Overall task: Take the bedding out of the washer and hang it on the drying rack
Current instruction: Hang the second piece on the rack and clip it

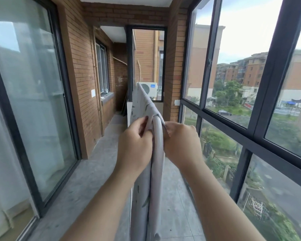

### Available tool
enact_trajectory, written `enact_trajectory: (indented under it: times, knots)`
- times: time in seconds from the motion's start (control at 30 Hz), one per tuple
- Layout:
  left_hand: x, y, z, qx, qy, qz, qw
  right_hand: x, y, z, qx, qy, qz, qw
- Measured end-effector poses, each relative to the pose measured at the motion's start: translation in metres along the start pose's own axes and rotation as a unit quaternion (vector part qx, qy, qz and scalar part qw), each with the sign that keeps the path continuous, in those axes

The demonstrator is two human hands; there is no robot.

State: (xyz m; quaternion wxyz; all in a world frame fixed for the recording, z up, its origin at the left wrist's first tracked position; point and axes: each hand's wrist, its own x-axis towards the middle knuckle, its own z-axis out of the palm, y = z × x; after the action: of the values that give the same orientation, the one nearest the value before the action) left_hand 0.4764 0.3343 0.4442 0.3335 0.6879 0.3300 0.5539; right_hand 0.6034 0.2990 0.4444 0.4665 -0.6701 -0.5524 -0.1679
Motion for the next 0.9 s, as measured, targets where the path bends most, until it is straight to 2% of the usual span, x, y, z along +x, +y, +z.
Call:
enact_trajectory:
  times: [0.07, 0.2, 0.4, 0.53, 0.9]
  knots:
    - [-0.007, 0.003, 0.005, -0.027, 0.022, -0.008, 0.999, -0.003, -0.002, 0.000, 0.051, 0.010, 0.027, 0.998]
    - [-0.018, 0.004, 0.016, 0.064, 0.071, 0.036, 0.995, -0.008, -0.006, 0.001, 0.158, -0.013, 0.098, 0.982]
    - [-0.018, -0.002, 0.023, 0.149, 0.107, 0.081, 0.980, -0.012, -0.008, 0.001, 0.160, -0.008, 0.096, 0.982]
    - [-0.019, -0.001, 0.025, 0.176, 0.136, 0.099, 0.970, -0.021, -0.011, 0.000, 0.118, 0.019, 0.079, 0.990]
    - [-0.029, 0.004, 0.026, 0.198, 0.172, 0.104, 0.959, -0.035, -0.015, -0.006, 0.087, 0.047, 0.039, 0.994]
